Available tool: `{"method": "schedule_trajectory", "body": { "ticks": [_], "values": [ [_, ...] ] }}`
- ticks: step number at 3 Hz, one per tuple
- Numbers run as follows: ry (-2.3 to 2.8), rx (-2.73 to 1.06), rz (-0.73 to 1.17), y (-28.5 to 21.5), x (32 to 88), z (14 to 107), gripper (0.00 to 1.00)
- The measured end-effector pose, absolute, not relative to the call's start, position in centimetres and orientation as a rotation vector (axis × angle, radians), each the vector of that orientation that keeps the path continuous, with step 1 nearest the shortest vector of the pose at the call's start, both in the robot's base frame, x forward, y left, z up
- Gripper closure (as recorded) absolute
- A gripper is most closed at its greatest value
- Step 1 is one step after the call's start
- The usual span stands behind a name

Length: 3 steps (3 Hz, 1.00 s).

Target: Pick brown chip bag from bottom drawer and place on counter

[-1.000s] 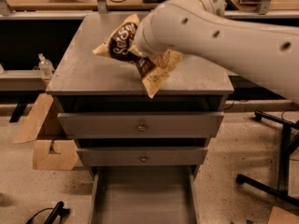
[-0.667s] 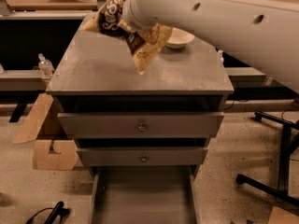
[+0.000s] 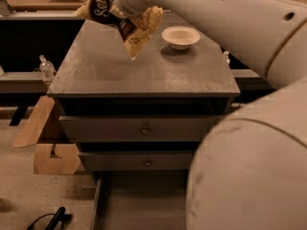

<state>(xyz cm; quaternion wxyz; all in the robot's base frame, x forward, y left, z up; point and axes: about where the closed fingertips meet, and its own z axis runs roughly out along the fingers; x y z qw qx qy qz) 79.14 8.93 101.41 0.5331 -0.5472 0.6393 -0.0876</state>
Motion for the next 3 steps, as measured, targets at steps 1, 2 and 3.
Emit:
{"method": "schedule_trajectory", "body": {
  "ticks": [1, 2, 3],
  "values": [
    [1.507, -1.296, -0.191, 9.95, 79.99, 102.00, 0.82],
    [1.507, -1.300, -0.190, 10.12, 79.88, 101.92, 0.58],
    [1.506, -1.301, -0.189, 10.21, 79.82, 101.92, 0.34]
  ]
}}
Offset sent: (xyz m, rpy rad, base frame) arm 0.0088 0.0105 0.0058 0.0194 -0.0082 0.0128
